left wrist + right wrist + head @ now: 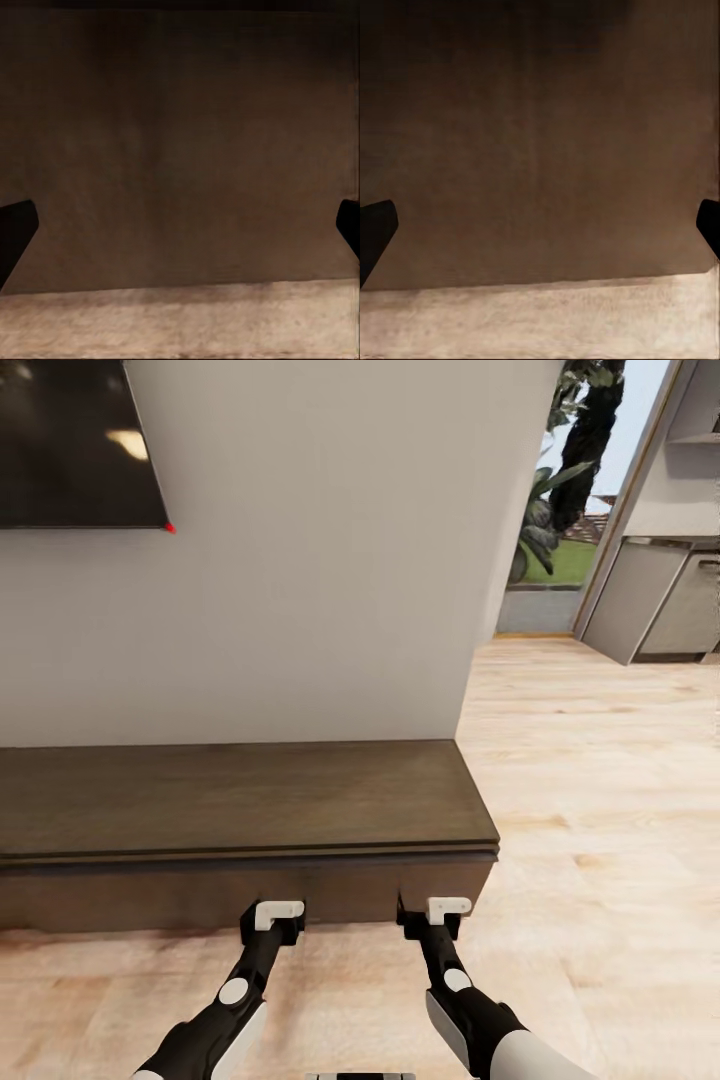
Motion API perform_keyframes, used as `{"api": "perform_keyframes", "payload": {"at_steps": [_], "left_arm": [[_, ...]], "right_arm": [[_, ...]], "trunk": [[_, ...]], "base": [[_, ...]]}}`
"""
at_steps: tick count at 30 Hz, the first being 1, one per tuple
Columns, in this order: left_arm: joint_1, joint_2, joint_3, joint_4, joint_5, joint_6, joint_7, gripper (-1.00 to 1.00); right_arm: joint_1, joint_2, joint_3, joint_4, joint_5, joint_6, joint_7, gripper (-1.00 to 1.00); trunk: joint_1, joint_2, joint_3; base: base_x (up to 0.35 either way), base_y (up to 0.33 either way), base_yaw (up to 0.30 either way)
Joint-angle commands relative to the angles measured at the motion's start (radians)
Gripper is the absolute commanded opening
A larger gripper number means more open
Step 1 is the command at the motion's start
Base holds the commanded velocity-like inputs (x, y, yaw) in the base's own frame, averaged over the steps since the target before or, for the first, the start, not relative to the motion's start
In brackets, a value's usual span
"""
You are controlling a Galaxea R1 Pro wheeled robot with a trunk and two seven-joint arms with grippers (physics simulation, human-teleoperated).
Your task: Place each of the two pumpkins and all three candles from the living room inside a cabinet in the living room (use any cabinet), then make sure every cabinet is closed, and position the cauldron so it is next to a table in the living room.
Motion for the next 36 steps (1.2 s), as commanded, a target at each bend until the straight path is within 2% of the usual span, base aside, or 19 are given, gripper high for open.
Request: {"api": "perform_keyframes", "payload": {"at_steps": [1, 8, 19, 24, 32, 36], "left_arm": [[-0.001, 0.001, -0.007, 0.001, 0.006, -0.005, 0.008, 1.0], [-0.001, 0.0, -0.007, 0.002, 0.006, -0.005, 0.005, 1.0], [-0.001, 0.0, -0.003, -0.007, 0.01, 0.006, 0.009, 1.0], [-0.001, -0.001, -0.002, -0.007, 0.012, 0.012, 0.009, 1.0], [-0.002, -0.002, 0.002, -0.019, 0.019, 0.132, 0.006, 1.0], [-0.002, -0.002, 0.003, -0.032, 0.021, 0.206, 0.008, 1.0]], "right_arm": [[-0.001, 0.0, 0.009, 0.001, -0.009, -0.004, -0.006, 1.0], [-0.001, 0.0, 0.009, 0.001, -0.009, -0.003, -0.006, 1.0], [-0.001, 0.0, 0.009, -0.001, -0.009, -0.003, -0.006, 1.0], [-0.002, 0.0, 0.009, -0.001, -0.009, -0.003, -0.006, 1.0], [-0.01, -0.003, 0.006, 0.0, -0.013, 0.01, -0.006, 1.0], [-0.013, -0.027, 0.003, -0.003, -0.021, 0.095, -0.007, 1.0]], "trunk": [[-0.001, 0.0, -0.001], [-0.001, 0.0, -0.001], [-0.001, 0.0, -0.001], [-0.02, 0.035, 0.015], [-0.051, 0.091, 0.04], [-0.066, 0.119, 0.053]], "base": [[-0.325, 0.0, 0.0], [-0.281, 0.0, 0.0], [-0.032, 0.0, 0.0], [-0.002, 0.0, 0.0], [0.0, 0.0, 0.0], [0.0, 0.0, 0.0]]}}
